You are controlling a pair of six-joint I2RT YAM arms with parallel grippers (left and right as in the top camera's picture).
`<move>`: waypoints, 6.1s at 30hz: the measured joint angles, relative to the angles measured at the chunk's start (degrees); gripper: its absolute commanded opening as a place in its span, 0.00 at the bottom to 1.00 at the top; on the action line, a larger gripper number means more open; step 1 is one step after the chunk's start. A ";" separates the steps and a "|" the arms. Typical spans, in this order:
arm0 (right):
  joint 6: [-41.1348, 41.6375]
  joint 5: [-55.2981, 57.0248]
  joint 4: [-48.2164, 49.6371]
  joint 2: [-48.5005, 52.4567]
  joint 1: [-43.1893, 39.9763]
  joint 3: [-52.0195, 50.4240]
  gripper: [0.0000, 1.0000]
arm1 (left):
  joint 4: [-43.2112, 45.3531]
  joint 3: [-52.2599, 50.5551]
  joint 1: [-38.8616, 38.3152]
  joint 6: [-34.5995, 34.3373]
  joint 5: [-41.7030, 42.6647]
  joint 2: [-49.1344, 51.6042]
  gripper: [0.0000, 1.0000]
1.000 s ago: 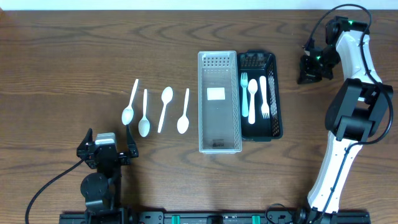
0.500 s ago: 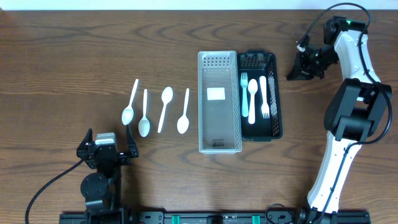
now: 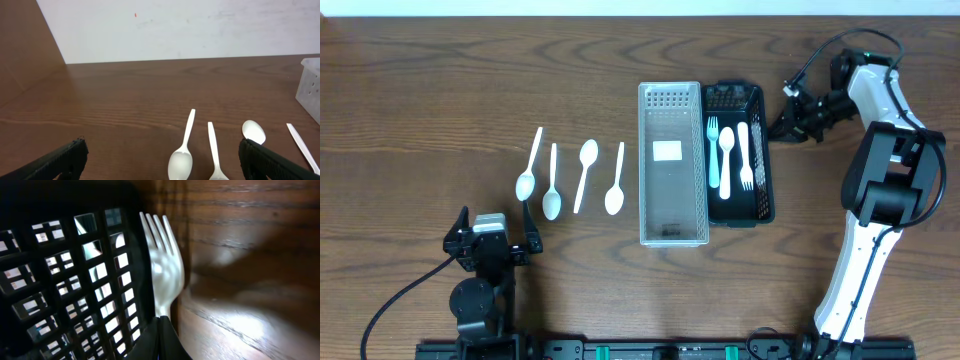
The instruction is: Pack container
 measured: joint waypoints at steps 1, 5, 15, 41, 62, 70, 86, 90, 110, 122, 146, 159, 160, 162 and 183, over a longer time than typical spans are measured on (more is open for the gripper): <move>0.00 -0.31 0.15 0.00 0.00 -0.17 0.01 | 0.00 0.00 0.00 -0.02 0.00 0.00 0.98; 0.00 -1.20 0.15 0.00 -0.02 -0.20 0.01 | 0.00 0.00 0.00 0.00 0.00 0.00 0.98; -0.02 -1.88 -0.31 0.00 0.00 -0.20 0.01 | 0.00 0.00 0.00 -0.02 0.00 0.00 0.98; -0.72 -2.93 0.37 0.00 0.00 -2.25 0.01 | 0.00 0.00 0.00 -0.02 0.00 0.00 0.98; -0.87 -3.32 0.33 0.00 1.22 -2.27 0.01 | 0.00 0.00 0.00 -0.02 0.00 0.00 0.98; -0.87 -2.80 0.33 0.00 1.40 -2.27 0.01 | 0.00 0.00 0.00 -0.02 0.00 0.00 0.98; -0.87 -0.52 0.37 0.00 1.40 -2.27 0.01 | 0.00 0.00 0.00 -0.02 0.00 0.00 0.98; -0.87 -0.52 0.57 0.00 1.44 -2.27 0.01 | 0.00 0.00 0.00 -0.02 0.00 0.00 0.98; 0.94 8.46 0.02 -0.04 2.62 -2.29 0.01 | 0.00 0.00 0.00 -0.02 0.00 0.00 0.98; 7.15 26.93 -5.16 -2.01 -2.71 -1.70 0.01 | 0.00 0.00 0.00 -0.02 -0.02 0.00 0.98; -17.07 31.19 -23.82 -7.19 -6.29 29.33 0.99 | 0.00 0.00 0.00 -0.02 0.00 0.00 0.98; -0.83 23.02 -23.76 -9.35 -5.25 30.01 0.99 | 0.00 0.00 0.00 -0.02 0.00 0.00 0.98; 1.03 22.01 -23.30 -9.35 -5.25 30.01 0.99 | 0.00 0.00 0.00 -0.02 0.00 0.00 0.98; 4.17 20.76 -23.28 -9.35 -5.25 30.01 0.87 | 0.00 0.00 0.00 -0.02 0.00 0.00 0.98; 67.93 42.01 -7.30 -36.65 -5.46 -15.30 0.99 | 0.00 0.00 0.00 0.00 0.00 0.00 0.98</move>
